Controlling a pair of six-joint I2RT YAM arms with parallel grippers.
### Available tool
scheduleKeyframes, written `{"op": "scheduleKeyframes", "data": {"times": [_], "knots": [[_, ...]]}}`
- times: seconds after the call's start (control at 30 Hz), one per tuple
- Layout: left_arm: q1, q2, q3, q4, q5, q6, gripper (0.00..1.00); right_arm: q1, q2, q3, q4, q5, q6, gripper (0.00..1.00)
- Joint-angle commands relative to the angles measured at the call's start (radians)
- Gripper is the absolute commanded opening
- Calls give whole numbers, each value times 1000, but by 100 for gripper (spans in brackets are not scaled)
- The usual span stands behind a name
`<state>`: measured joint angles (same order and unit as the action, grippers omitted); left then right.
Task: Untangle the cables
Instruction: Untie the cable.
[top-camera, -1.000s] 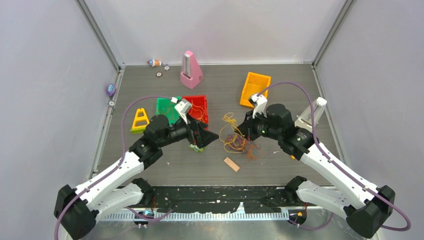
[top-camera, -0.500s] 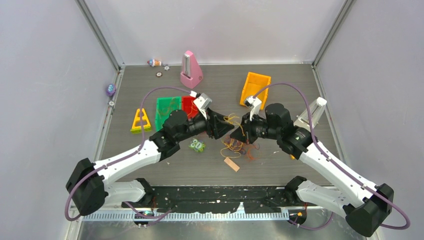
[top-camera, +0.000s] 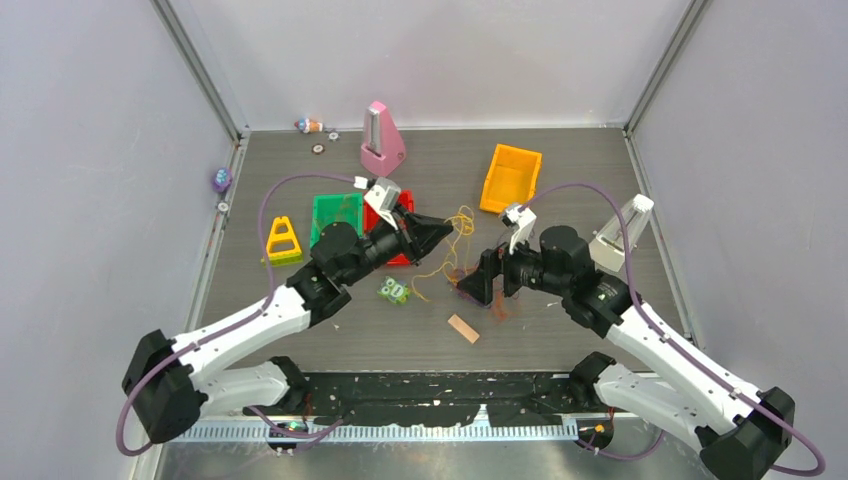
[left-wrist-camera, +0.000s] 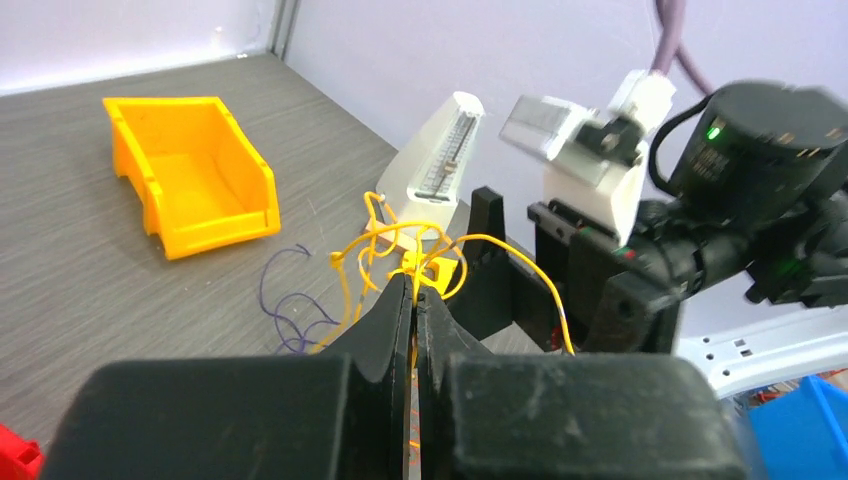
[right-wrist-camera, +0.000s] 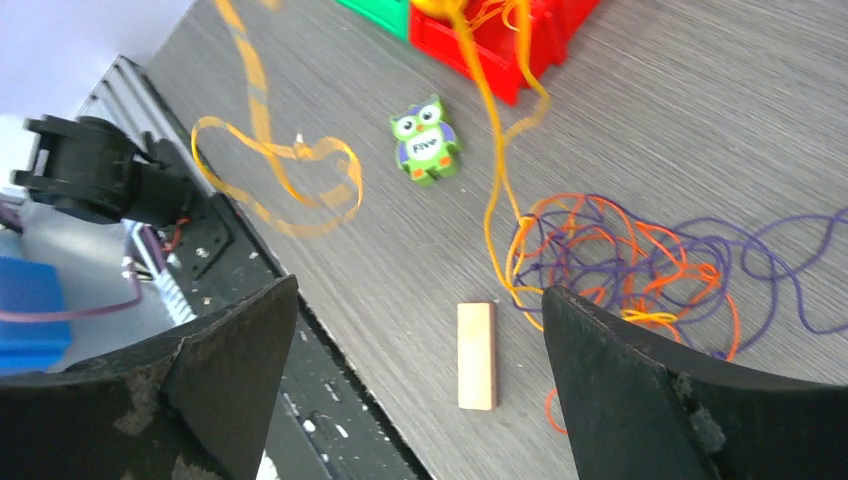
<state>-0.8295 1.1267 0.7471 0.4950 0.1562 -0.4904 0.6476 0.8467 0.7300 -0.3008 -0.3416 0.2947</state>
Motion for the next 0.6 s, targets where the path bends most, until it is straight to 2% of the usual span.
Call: {"op": "scheduleKeyframes", "data": {"times": [0.0,0.17,0.3,0.43,0.47,0.57], "knots": [[13,-100,53,-61,-34,24,0,0,-25,-87,137,100,-10,96],[15,-152,121,-168,-32,43,0,1,42,-171,328,81,-8,95],[19,-174,176,-231,-30,43,0,21,137,-198,464,136,-13,95],[21,-183,222,-267,-11,28,0,59,293,-153,518,287,-3,95],[24,-192,229,-272,-6,26,0,61,349,-144,527,375,16,95],[31,-259,225,-289,-53,37,0,64,469,-110,498,503,89,96]]}}
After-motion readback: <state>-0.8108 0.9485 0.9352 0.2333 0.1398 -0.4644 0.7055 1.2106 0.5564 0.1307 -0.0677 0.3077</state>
